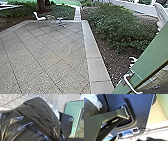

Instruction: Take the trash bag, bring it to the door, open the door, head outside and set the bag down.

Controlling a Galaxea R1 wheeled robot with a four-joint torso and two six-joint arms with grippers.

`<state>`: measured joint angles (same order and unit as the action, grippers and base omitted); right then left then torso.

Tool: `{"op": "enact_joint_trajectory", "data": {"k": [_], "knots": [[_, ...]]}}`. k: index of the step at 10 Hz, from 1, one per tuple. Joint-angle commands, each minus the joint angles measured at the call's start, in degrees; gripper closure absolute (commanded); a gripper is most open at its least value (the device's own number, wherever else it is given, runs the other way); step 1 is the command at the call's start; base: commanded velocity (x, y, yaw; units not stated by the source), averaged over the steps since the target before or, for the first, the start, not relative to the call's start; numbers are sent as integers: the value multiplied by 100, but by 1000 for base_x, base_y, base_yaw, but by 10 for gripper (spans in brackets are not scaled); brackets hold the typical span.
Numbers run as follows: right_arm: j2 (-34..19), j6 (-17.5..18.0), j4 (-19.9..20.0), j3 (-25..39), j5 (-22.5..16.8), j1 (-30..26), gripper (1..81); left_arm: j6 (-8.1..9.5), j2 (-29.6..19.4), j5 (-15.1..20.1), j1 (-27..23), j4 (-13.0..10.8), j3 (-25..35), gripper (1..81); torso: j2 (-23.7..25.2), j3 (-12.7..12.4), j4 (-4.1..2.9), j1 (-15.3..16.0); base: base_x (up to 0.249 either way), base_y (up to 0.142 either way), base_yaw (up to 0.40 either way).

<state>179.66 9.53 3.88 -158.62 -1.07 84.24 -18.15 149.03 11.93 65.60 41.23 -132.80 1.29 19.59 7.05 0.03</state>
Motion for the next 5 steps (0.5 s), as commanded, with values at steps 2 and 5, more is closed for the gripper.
{"op": "enact_joint_trajectory", "data": {"k": [2,5], "knots": [[46,-74,-80,43,-517,-16,10,-13,-549,1179,-1306,596,-201,811,-2,64,0,5,0,0,0],[46,-74,-71,43,-517,2,10,-13,-488,1716,-1958,799,-730,811,-4,431,-366,5,0,0,0]]}}
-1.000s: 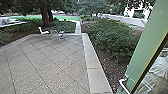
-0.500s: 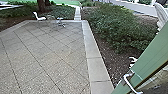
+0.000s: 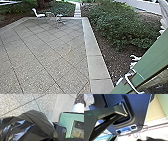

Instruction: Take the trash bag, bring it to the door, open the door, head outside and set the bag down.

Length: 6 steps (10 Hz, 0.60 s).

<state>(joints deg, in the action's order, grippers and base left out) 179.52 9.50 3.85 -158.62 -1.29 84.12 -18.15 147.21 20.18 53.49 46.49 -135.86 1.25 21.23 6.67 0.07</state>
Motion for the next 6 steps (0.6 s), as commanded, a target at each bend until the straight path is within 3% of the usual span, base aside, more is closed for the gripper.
{"op": "enact_joint_trajectory", "data": {"k": [1,3,4,5,6], "knots": [[60,-71,-69,43,-495,14,10,-13,-297,1015,-905,281,-591,811,0,356,-386,0,0,0,0],[60,-71,-69,43,-495,23,10,-13,-280,1041,-1108,360,-801,811,0,614,-624,2,0,0,0],[60,-71,-69,43,-495,23,10,-4,-262,1041,-1196,421,-941,811,-2,376,-378,2,0,0,0],[60,-71,-78,43,-495,23,10,-4,-253,1171,-1292,492,-1029,811,-5,518,-505,4,0,0,0],[60,-71,-78,43,-495,23,10,-4,-245,1305,-1424,562,-1171,811,-5,564,-571,4,0,0,0]]}}
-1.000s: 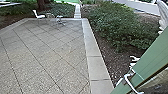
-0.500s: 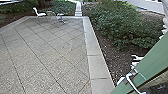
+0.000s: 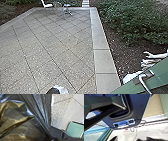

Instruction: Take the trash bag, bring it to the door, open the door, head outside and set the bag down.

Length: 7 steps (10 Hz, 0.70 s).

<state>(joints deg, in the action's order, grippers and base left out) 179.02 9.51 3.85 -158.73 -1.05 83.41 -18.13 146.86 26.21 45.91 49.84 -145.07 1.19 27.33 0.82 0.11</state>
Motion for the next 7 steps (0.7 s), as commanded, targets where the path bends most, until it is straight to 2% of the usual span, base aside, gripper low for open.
{"op": "enact_joint_trajectory", "data": {"k": [1,4,5,7], "knots": [[110,-72,-78,54,-519,93,10,-7,-192,710,-780,237,-391,811,0,0,0,0,0,0,0],[110,-63,-69,54,-519,102,10,2,-156,745,-1132,272,-901,811,0,-9,0,2,0,0,0],[110,-63,-69,63,-519,102,10,2,-165,965,-1246,308,-1103,811,0,-9,0,2,0,0,0],[110,-63,-69,63,-519,102,10,-7,-156,1044,-1316,290,-1349,811,-2,-9,0,2,0,0,0]]}}
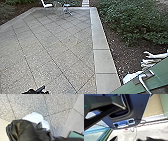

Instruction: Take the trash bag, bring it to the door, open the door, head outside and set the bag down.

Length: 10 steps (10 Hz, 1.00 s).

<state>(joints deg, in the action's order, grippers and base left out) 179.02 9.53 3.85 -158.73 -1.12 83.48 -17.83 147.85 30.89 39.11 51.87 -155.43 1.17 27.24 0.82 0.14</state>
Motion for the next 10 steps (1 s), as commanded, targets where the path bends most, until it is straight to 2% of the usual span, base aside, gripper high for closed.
{"op": "enact_joint_trajectory", "data": {"k": [1,5,6,7,10], "knots": [[110,-66,-69,54,-512,95,10,-45,-246,576,-619,86,-313,10,0,0,0,0,0,0,0],[110,-66,-68,63,-503,86,10,-79,-141,593,-523,7,-296,10,0,2,0,0,0,0,0],[110,-66,-60,63,-503,95,10,-150,-88,778,-356,-2,-278,10,0,2,0,0,0,0,0],[110,-66,-51,54,-503,95,10,-405,0,919,-94,-28,-278,10,0,2,0,0,0,0,0],[93,-66,-60,63,-336,121,10,-1143,246,866,919,95,-269,10,0,2,0,0,0,0,0]]}}
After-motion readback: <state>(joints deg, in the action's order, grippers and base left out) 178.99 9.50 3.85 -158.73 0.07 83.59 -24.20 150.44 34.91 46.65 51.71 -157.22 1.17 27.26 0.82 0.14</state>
